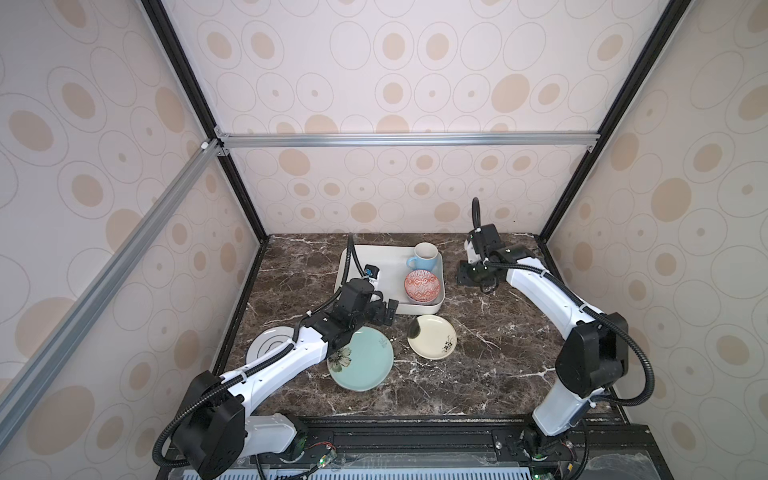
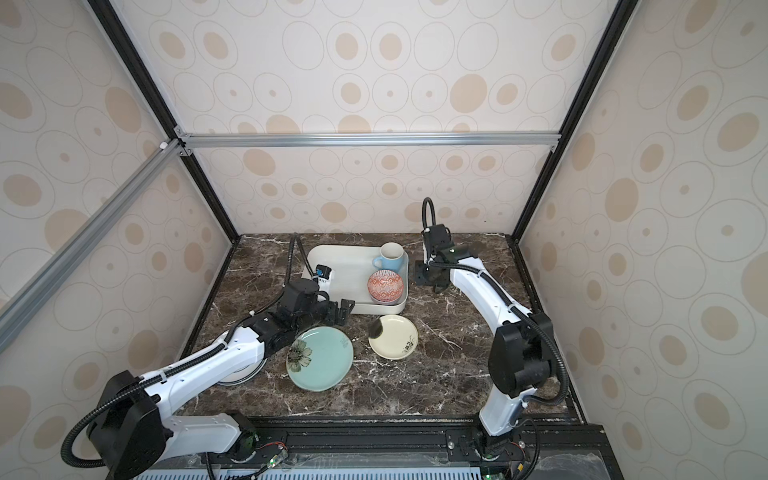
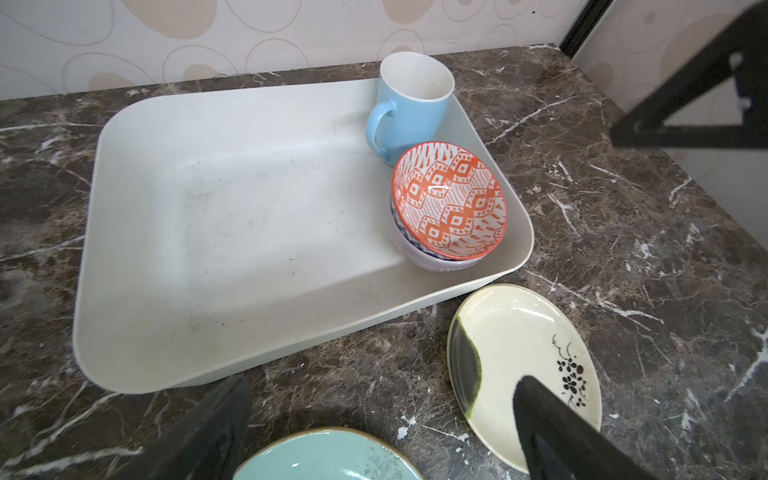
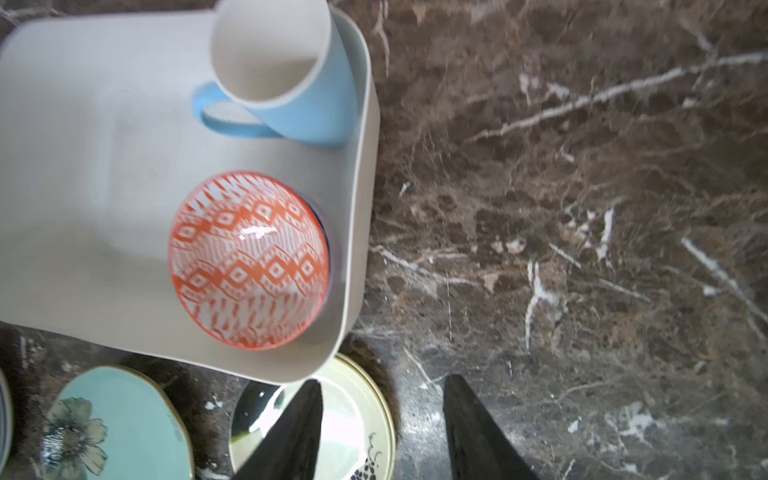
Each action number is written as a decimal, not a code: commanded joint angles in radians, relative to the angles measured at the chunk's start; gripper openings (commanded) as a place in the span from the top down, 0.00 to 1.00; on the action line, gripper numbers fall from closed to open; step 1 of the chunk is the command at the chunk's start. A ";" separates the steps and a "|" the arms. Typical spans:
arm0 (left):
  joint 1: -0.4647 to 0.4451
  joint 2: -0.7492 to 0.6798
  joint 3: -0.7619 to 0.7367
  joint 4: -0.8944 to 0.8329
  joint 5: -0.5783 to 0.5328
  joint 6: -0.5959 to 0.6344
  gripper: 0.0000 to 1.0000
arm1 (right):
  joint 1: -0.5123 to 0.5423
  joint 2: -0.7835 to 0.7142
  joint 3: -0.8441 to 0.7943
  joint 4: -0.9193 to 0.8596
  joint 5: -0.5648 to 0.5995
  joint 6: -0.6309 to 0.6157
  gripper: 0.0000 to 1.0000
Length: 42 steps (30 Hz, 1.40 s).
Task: Place the mixed dishes into the plastic bin
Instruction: 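Lower the light blue mug into the bin corner and open the right gripper, then move the left gripper to the bin's near edge while the right hovers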
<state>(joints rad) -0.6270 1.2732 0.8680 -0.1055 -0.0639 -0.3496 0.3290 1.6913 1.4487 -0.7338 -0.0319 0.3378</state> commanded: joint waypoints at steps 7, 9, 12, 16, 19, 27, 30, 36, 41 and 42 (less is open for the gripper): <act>0.288 0.032 0.062 -0.063 0.040 -0.047 0.01 | -0.006 0.012 -0.070 0.116 0.016 0.048 0.50; 0.335 0.079 0.104 -0.068 0.051 -0.037 0.01 | -0.013 0.069 -0.008 0.114 0.000 0.045 0.52; 0.388 0.177 0.178 -0.090 0.053 -0.016 0.02 | -0.023 0.181 0.110 0.078 -0.033 0.040 0.57; 0.435 0.303 0.247 -0.098 0.079 0.004 0.03 | -0.028 0.308 0.234 0.057 -0.072 0.047 0.62; 0.467 0.373 0.286 -0.095 0.091 0.008 0.04 | -0.030 0.366 0.286 0.056 -0.082 0.050 0.63; 0.511 0.513 0.366 -0.069 0.107 0.023 0.06 | -0.033 0.463 0.389 0.037 -0.106 0.047 0.63; 0.513 0.566 0.398 -0.079 0.106 0.029 0.08 | -0.032 0.488 0.423 0.016 -0.109 0.041 0.63; 0.513 0.628 0.421 -0.077 0.131 0.024 0.16 | -0.033 0.524 0.459 0.002 -0.135 0.040 0.65; 0.513 0.650 0.424 -0.085 0.148 0.023 0.21 | -0.033 0.532 0.458 0.001 -0.152 0.046 0.67; 0.513 0.650 0.422 -0.085 0.149 0.020 0.22 | -0.033 0.525 0.453 0.002 -0.144 0.047 0.67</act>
<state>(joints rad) -0.1184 1.9179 1.2518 -0.1745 0.0711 -0.3397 0.2855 2.2070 1.8851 -0.7212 -0.1352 0.3801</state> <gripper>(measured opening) 0.783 0.329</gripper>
